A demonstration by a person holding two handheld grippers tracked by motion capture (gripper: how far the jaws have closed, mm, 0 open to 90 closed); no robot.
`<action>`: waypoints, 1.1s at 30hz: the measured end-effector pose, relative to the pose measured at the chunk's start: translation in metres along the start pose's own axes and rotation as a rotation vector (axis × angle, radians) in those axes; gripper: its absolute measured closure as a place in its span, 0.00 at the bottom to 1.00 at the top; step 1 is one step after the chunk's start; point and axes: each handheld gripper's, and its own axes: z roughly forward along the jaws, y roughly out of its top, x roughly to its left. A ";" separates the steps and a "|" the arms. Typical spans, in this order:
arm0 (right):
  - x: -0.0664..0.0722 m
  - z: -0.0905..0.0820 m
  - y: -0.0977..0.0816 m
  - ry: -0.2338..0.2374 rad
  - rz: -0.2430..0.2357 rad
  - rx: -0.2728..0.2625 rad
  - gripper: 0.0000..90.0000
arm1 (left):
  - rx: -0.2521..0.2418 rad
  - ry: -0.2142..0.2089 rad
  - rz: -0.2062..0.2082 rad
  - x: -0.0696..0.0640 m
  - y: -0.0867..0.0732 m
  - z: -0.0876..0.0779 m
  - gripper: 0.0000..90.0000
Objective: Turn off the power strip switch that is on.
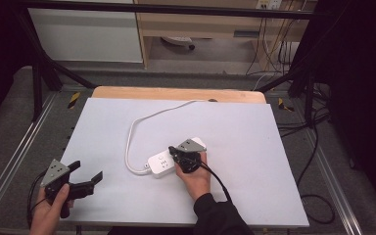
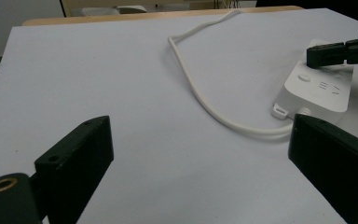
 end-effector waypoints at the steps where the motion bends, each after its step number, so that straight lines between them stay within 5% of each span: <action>1: 0.000 0.000 0.000 0.003 0.003 0.001 1.00 | 0.001 0.000 0.001 0.000 0.000 0.000 0.07; 27: -0.003 0.001 0.003 -0.004 0.019 0.029 1.00 | 0.003 0.000 0.001 0.000 0.000 0.001 0.07; 33: 0.000 0.001 0.005 -0.019 -0.030 0.042 1.00 | 0.004 0.002 0.001 0.000 0.000 0.001 0.07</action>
